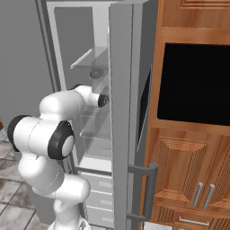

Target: Take the cheese, fish, and lemon from the fridge and place them on the plate on the dining counter to create an appetizer plate.

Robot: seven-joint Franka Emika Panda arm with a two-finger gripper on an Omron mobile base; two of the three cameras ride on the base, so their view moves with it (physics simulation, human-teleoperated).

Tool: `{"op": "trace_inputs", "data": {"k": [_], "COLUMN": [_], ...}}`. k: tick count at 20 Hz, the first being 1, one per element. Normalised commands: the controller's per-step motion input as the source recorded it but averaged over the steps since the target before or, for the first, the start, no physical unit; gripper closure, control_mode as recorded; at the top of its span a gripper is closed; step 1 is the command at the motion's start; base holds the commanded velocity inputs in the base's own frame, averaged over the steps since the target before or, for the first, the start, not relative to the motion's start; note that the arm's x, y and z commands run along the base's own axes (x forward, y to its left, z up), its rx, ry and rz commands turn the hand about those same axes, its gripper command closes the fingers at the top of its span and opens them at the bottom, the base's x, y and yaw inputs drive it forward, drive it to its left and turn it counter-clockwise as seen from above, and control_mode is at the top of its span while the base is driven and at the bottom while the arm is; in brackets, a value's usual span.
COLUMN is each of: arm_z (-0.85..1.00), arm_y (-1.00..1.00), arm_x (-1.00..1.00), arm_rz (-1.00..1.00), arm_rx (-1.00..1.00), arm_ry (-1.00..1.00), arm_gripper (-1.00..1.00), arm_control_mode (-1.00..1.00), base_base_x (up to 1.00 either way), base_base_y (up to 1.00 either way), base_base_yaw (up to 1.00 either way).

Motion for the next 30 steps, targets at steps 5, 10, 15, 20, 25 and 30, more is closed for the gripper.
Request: {"op": "trace_inputs", "data": {"k": [5, 10, 15, 20, 25, 30], "arm_z": [-0.14, -0.17, -0.16, -0.11, -0.08, -0.13], "arm_y": [0.0, 0.0, 0.0, 0.0, 0.0, -0.02], "arm_x": [0.29, 0.26, 0.22, 0.21, 0.16, 0.15], "arm_rz": [0.05, 0.04, 0.03, 0.02, 0.03, 0.04], "arm_rx": [0.0, 0.0, 0.0, 0.0, 0.0, 0.0], "arm_ry": [0.0, 0.0, -0.01, -0.03, -0.05, -0.03], "arm_gripper": [-1.0, -1.0, -1.0, -1.0, -1.0, -1.0], "arm_control_mode": [-1.0, -1.0, -1.0, -1.0, -1.0, -1.0], "base_base_x": [0.0, 0.0, 0.0, 0.0, 0.0, 0.0], "base_base_y": [0.0, 0.0, 0.0, 0.0, 0.0, 0.0], "base_base_yaw": [0.0, 0.0, 0.0, 0.0, 0.0, 0.0]}}
